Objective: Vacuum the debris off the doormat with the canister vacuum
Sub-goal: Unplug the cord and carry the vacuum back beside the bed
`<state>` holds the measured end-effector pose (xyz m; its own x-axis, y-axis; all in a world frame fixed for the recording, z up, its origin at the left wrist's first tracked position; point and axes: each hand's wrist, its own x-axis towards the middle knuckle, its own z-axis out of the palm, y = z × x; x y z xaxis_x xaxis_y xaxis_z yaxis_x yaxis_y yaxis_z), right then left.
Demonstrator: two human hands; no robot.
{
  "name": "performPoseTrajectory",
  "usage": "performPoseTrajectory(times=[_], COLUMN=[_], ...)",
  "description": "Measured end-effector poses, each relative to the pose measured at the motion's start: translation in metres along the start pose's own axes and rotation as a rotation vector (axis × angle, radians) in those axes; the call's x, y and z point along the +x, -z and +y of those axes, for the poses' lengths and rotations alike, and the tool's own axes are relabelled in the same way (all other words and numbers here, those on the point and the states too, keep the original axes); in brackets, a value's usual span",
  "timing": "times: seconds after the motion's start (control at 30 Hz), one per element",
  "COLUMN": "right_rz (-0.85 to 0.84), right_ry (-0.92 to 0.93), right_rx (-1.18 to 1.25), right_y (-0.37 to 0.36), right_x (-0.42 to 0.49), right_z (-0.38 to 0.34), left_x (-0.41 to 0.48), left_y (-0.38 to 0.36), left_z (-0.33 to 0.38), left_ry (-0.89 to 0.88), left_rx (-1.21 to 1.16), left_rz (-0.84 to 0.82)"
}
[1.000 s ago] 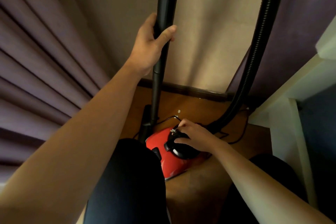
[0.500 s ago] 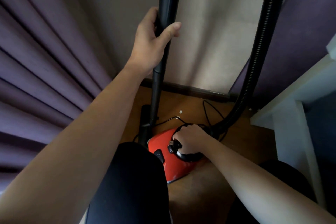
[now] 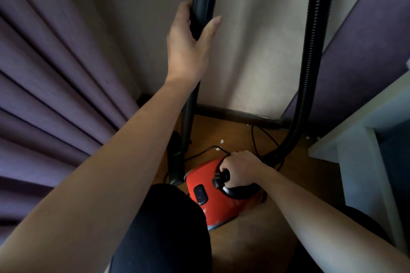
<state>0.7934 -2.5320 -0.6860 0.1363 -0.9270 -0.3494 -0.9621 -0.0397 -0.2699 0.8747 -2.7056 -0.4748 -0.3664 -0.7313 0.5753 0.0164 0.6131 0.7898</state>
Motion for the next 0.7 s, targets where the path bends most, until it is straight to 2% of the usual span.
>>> performPoseTrajectory(times=[0.13,0.37,0.53,0.7], right_rz=[-0.025,0.008,0.111,0.130], right_ry=[-0.005,0.075,0.127,0.066], right_rx=[-0.031,-0.070,-0.112,-0.052], right_y=[-0.002,-0.004,-0.015,-0.015], right_x=[-0.003,-0.011,-0.015,-0.017], right_z=[0.004,0.009,0.013,0.016], left_x=[-0.001,0.003,0.003,-0.002], left_y=[-0.001,0.015,0.016,0.014], left_z=[-0.004,-0.015,-0.014,-0.011], left_ry=[-0.005,0.053,0.046,0.026], left_rx=[0.024,-0.046,-0.119,-0.118], left_rz=[0.028,-0.099,-0.103,-0.096])
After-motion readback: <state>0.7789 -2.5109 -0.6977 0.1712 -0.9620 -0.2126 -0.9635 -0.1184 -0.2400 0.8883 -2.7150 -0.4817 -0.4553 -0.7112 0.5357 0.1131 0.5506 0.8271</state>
